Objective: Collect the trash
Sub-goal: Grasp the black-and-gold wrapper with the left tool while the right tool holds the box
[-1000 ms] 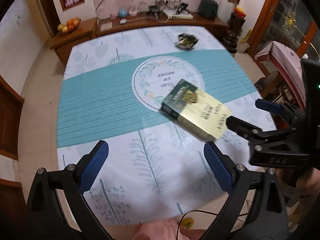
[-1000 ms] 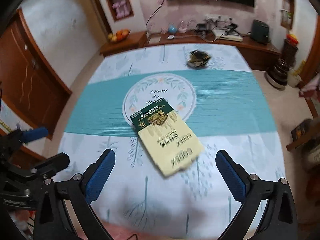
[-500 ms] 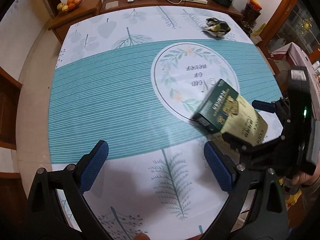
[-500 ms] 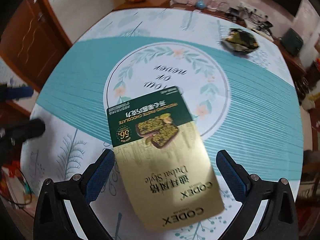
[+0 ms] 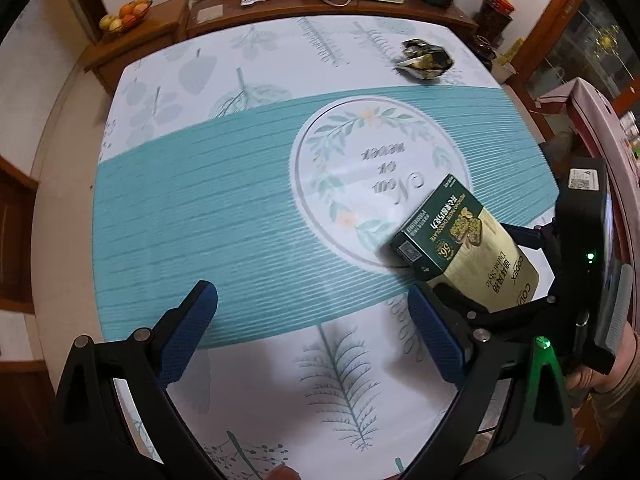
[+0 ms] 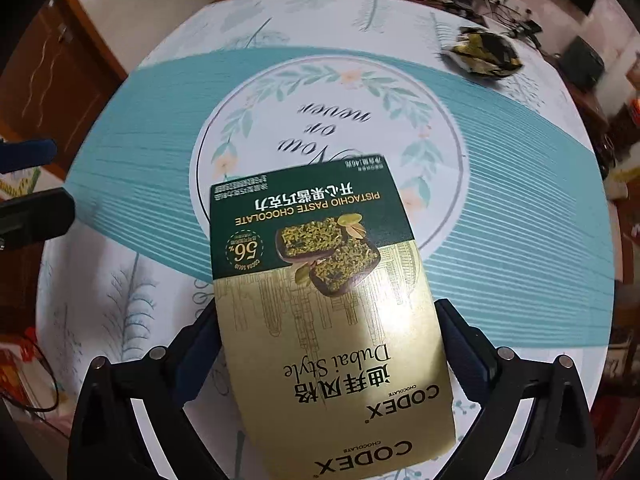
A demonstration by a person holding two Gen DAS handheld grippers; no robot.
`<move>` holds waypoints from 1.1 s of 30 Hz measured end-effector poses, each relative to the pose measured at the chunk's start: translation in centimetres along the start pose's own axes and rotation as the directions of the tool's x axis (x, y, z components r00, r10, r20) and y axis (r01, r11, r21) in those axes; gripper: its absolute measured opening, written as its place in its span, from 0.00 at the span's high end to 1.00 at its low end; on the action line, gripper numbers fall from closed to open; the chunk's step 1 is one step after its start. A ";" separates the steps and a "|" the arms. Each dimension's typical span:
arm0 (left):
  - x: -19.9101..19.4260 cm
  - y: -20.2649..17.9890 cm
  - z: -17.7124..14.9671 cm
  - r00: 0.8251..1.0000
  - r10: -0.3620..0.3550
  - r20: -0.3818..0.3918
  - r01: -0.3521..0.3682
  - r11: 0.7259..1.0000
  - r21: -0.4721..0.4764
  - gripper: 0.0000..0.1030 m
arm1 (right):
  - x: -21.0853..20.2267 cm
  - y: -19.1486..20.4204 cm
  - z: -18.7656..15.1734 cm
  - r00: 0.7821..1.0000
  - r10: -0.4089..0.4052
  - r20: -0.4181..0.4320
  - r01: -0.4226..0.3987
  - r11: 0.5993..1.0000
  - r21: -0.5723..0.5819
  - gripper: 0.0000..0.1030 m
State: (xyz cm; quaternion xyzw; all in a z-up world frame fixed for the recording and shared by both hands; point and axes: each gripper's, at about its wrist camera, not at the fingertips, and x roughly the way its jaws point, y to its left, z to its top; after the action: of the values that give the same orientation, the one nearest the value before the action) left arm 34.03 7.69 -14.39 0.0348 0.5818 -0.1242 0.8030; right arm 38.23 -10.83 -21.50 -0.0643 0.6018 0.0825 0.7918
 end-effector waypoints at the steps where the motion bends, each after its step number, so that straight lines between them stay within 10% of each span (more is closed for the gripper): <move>1: -0.2 -0.5 0.5 1.000 -0.004 0.006 0.004 1.000 0.021 0.08 | -0.3 -0.5 0.1 1.000 0.000 0.008 -0.001 1.000 0.023 0.04; 11: -1.4 -6.1 8.0 0.995 -0.081 0.050 0.070 0.979 0.193 0.08 | -3.6 -8.7 0.4 0.998 -0.025 0.059 0.005 0.945 0.326 0.06; 33: 12.3 -16.7 26.3 0.998 -0.058 -0.012 0.058 0.939 0.339 0.09 | -4.2 -26.9 3.1 0.968 -0.173 0.180 -0.041 0.599 0.800 0.06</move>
State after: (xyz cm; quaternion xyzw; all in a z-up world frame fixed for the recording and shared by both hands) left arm 58.00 -15.73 -16.07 0.1552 0.5531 -0.2460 0.7807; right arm 45.67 -36.69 -16.56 0.2841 0.4725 -0.2173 0.8055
